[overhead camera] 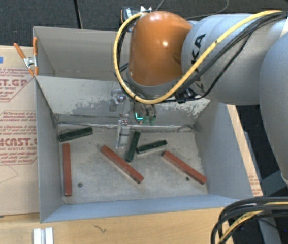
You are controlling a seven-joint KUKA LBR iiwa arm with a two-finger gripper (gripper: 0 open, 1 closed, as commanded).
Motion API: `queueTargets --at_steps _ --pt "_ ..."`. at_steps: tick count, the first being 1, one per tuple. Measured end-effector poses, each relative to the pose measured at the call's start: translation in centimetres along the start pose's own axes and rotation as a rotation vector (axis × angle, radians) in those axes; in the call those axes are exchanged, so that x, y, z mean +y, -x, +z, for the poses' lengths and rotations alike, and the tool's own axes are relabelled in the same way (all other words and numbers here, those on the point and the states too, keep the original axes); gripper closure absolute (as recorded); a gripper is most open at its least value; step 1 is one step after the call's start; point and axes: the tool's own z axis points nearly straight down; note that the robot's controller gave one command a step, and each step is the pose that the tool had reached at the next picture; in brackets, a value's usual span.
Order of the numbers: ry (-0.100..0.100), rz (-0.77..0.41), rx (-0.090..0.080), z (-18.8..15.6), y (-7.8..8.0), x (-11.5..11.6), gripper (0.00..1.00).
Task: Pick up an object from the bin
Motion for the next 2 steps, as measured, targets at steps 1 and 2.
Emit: queueTargets --at_steps 1,2 --pt "-0.002 0.048 0.004 15.8 -6.8 -4.0 0.0" --pt "0.002 0.236 -0.007 12.3 -7.9 -2.6 0.0"
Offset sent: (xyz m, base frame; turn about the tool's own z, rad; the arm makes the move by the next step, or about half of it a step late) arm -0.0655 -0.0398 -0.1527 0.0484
